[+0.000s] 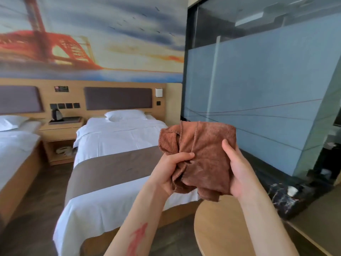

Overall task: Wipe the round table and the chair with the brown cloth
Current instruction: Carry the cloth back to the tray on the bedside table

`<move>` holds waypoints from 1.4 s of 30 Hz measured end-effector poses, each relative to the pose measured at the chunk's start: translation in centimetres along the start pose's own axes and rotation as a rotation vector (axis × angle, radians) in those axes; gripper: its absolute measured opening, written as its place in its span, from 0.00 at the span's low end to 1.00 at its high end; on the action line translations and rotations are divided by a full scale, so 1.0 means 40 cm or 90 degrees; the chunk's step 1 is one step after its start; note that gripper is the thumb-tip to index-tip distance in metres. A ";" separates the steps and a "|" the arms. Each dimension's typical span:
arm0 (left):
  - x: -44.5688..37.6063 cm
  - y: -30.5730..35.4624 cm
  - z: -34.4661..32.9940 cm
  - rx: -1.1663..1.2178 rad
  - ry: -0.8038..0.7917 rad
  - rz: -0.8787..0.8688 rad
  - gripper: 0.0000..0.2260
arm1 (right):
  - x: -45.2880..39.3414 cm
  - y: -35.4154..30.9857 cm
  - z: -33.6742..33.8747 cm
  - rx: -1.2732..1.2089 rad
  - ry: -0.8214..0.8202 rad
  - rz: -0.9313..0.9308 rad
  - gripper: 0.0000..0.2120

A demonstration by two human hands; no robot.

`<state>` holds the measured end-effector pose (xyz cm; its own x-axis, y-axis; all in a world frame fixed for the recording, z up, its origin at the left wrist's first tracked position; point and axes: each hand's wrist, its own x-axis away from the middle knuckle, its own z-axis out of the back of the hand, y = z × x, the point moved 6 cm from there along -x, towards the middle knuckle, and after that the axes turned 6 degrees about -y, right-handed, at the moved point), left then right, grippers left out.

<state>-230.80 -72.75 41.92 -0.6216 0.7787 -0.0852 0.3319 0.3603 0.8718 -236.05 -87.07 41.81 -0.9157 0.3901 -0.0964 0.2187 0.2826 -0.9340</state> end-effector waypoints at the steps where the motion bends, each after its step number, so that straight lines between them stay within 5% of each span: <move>1: 0.015 0.047 0.066 -0.006 0.024 -0.011 0.16 | -0.042 0.022 -0.077 -0.001 -0.024 -0.008 0.18; 6: 0.118 0.231 0.367 -0.014 0.163 -0.053 0.17 | -0.201 0.146 -0.446 -0.032 -0.147 -0.029 0.03; 8: 0.164 0.285 0.476 -0.001 0.216 -0.070 0.11 | -0.247 0.205 -0.575 -0.036 -0.198 -0.048 0.03; 15: 0.288 0.446 0.827 0.011 0.366 -0.142 0.29 | -0.401 0.412 -0.967 -0.027 -0.320 -0.098 0.05; 27: 0.294 0.817 1.426 -0.011 0.433 -0.223 0.26 | -0.782 0.644 -1.612 -0.053 -0.471 -0.123 0.09; 42: 0.369 1.233 2.305 0.013 0.450 -0.192 0.25 | -1.170 1.023 -2.372 0.008 -0.401 -0.096 0.15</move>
<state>-158.18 3.88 39.19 -0.9909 0.1337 0.0168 0.0845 0.5193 0.8504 -152.24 -10.62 40.74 -0.9595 -0.2421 -0.1442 0.0724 0.2828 -0.9564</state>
